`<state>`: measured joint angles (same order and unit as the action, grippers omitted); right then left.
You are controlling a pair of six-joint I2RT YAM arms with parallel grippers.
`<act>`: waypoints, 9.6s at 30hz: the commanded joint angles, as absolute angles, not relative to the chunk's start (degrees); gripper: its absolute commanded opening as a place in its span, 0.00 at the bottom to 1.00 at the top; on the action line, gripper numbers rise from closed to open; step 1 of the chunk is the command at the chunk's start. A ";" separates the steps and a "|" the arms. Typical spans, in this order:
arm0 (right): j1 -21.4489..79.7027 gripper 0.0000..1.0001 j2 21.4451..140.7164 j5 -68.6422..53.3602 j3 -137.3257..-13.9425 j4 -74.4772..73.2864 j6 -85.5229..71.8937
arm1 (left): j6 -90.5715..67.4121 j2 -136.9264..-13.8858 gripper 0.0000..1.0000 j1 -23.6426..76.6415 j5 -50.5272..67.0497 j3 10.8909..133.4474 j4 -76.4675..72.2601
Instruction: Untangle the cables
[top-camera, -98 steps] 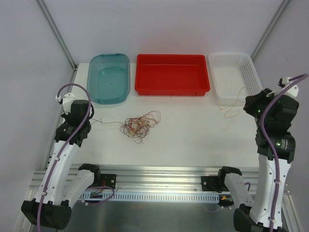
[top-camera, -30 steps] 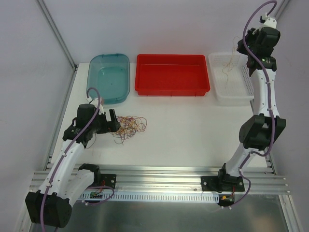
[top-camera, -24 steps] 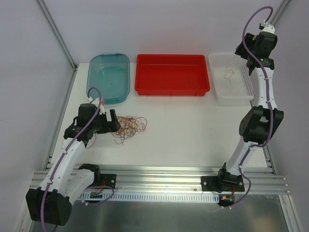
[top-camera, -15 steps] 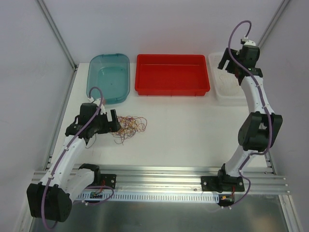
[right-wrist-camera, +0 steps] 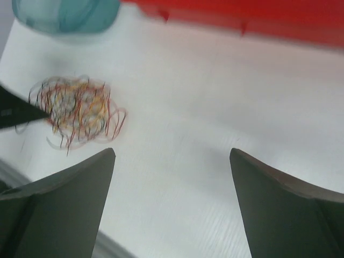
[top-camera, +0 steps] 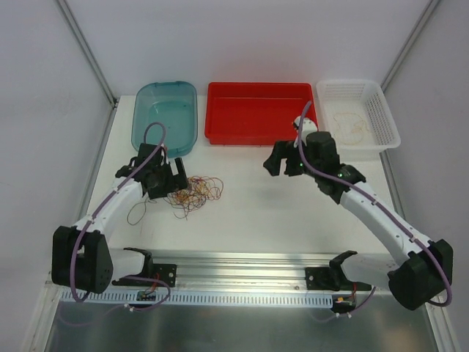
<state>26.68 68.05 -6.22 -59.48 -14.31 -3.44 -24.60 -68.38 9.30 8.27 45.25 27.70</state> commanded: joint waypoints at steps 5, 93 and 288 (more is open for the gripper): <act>41.30 0.92 64.25 -3.61 -46.50 -4.92 -9.40 | -31.55 -77.42 0.78 17.29 -1.13 49.92 24.44; 35.07 0.01 40.87 -4.58 -53.88 -29.27 10.64 | -39.55 -65.74 0.00 30.24 -11.95 36.12 25.05; 23.73 0.97 19.87 -14.93 -39.91 -40.25 -0.70 | -4.84 -76.02 0.00 43.25 -13.01 90.41 12.92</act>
<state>23.51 22.65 -12.53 -42.19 -36.47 -2.59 -8.64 -77.10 45.69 -13.87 83.77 13.98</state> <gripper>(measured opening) 0.971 0.008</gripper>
